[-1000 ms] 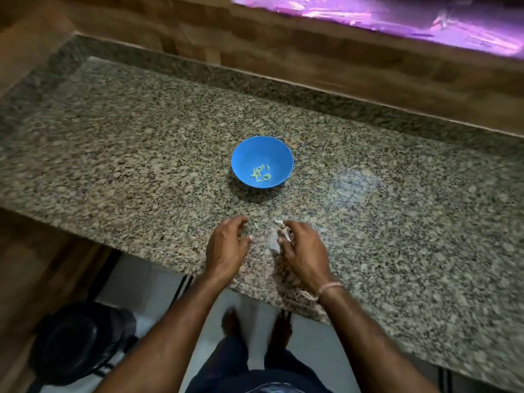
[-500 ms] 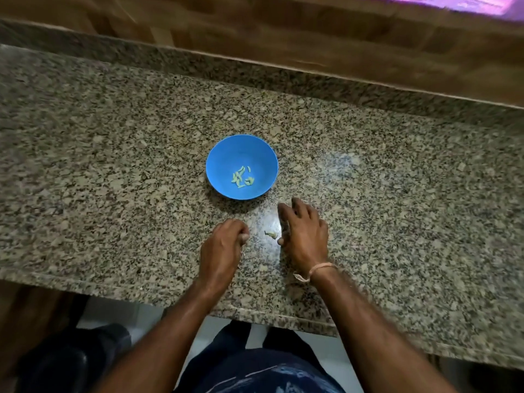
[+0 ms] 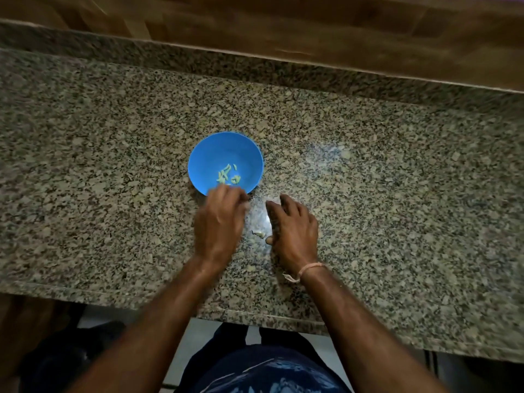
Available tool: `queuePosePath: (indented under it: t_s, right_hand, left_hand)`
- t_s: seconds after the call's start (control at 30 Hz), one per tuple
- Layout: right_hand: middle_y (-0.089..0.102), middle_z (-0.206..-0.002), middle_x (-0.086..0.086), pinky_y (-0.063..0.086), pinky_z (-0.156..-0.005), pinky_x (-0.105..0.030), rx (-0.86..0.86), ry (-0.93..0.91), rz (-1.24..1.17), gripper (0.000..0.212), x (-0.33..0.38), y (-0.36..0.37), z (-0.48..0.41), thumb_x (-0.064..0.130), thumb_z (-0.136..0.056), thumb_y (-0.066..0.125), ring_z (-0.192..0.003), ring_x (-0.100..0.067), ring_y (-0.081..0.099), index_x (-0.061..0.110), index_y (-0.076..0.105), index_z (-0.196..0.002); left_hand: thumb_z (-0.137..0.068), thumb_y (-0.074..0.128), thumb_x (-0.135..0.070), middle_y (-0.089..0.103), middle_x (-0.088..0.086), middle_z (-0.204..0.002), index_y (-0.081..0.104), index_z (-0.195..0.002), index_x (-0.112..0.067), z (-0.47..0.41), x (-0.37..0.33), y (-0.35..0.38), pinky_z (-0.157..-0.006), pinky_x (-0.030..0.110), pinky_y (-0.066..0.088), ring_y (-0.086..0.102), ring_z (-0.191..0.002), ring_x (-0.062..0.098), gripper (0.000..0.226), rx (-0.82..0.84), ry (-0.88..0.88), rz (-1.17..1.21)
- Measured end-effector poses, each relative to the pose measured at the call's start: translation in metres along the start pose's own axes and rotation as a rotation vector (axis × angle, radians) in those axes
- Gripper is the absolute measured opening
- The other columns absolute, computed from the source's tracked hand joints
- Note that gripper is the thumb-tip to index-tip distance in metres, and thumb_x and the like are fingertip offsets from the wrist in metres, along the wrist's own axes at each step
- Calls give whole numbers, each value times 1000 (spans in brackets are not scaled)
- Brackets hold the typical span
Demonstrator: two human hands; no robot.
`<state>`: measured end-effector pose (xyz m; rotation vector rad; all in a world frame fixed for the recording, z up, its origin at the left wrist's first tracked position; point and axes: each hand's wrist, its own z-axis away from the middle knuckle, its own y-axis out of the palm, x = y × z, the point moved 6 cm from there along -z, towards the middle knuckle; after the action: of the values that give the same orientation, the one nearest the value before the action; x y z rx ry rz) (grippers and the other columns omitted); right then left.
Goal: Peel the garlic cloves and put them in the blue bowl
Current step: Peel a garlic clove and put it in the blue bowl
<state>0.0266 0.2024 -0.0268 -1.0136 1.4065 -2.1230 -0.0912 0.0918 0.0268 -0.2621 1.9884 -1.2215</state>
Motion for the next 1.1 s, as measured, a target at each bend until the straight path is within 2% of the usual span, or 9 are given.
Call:
queuePosePath:
  t_s: [0.13, 0.23, 0.3, 0.37, 0.47, 0.53, 0.73, 0.83, 1.1]
  right_hand:
    - [21, -170, 1, 26, -120, -54, 4, -60, -2, 76, -6, 1, 2, 27, -92, 74, -151, -27, 24, 34, 34, -156]
    - [20, -171, 3, 26, -119, -51, 20, -106, -27, 78, -10, -2, 3, 41, -89, 76, -152, -24, 21, 33, 36, -155]
    - [18, -172, 4, 23, -122, -50, 34, -113, -44, 75, -14, 1, 4, 38, -91, 76, -155, -24, 19, 33, 37, -155]
    - [29, -169, 3, 24, -124, -51, 30, -117, -151, 66, -19, 3, 7, 28, -93, 75, -154, -22, 24, 32, 45, -152]
    - [67, -136, 3, 53, -105, -36, 48, -97, -664, 45, -23, -2, 17, 11, -92, 76, -125, -11, 61, 24, 67, -134]
    - [75, -118, 5, 59, -93, -27, 96, -56, -973, 35, -19, -9, 27, 4, -91, 76, -109, -8, 70, 18, 74, -123]
    - [78, -106, 3, 62, -88, -36, -10, -68, -1102, 16, -24, -27, 34, 10, -91, 78, -101, -14, 74, 11, 79, -107]
    - [79, -102, 1, 63, -88, -44, -3, -52, -1111, 13, -31, -29, 35, 11, -90, 80, -98, -17, 75, 11, 79, -103]
    - [79, -98, -1, 64, -86, -41, 53, -35, -1136, 15, -41, -35, 40, 14, -88, 82, -94, -18, 76, 9, 79, -102]
  left_hand:
    - [-95, 72, -20, 55, -4, -108, 64, -116, -21, 49, -12, 51, -66, 40, 54, 54, -98, 16, 23, 265, 7, 112]
    - [-95, 71, -19, 53, -5, -99, 64, -97, -19, 53, -6, 64, -61, 45, 52, 53, -90, 18, 8, 283, -23, 77]
    - [-95, 71, -14, 58, -6, -95, 66, -93, -17, 53, -4, 64, -65, 40, 53, 57, -86, 15, 5, 233, -119, 180]
    - [-96, 70, -12, 68, -6, -94, 72, -94, -16, 57, 5, 61, -71, 30, 54, 64, -86, 11, 5, 155, -405, 442]
    - [-97, 68, -19, 71, 2, -86, 73, -101, -12, 71, 9, 76, -64, 25, 53, 62, -78, 15, 10, 112, -969, 1159]
    - [-92, 66, -23, 70, 6, -85, 71, -104, -9, 75, 0, 82, -63, 22, 57, 62, -76, 15, 20, 96, -1092, 1478]
    - [-84, 66, -17, 75, 5, -90, 67, -100, -8, 77, -25, 76, -72, 20, 60, 70, -78, 10, 19, 50, -1061, 1661]
    - [-86, 66, -16, 75, 6, -95, 68, -100, -6, 74, -31, 72, -74, 21, 60, 71, -83, 11, 17, 72, -966, 1606]
    - [-83, 72, -15, 76, 9, -103, 74, -101, -7, 72, -36, 68, -75, 21, 58, 70, -89, 13, 20, 74, -889, 1426]
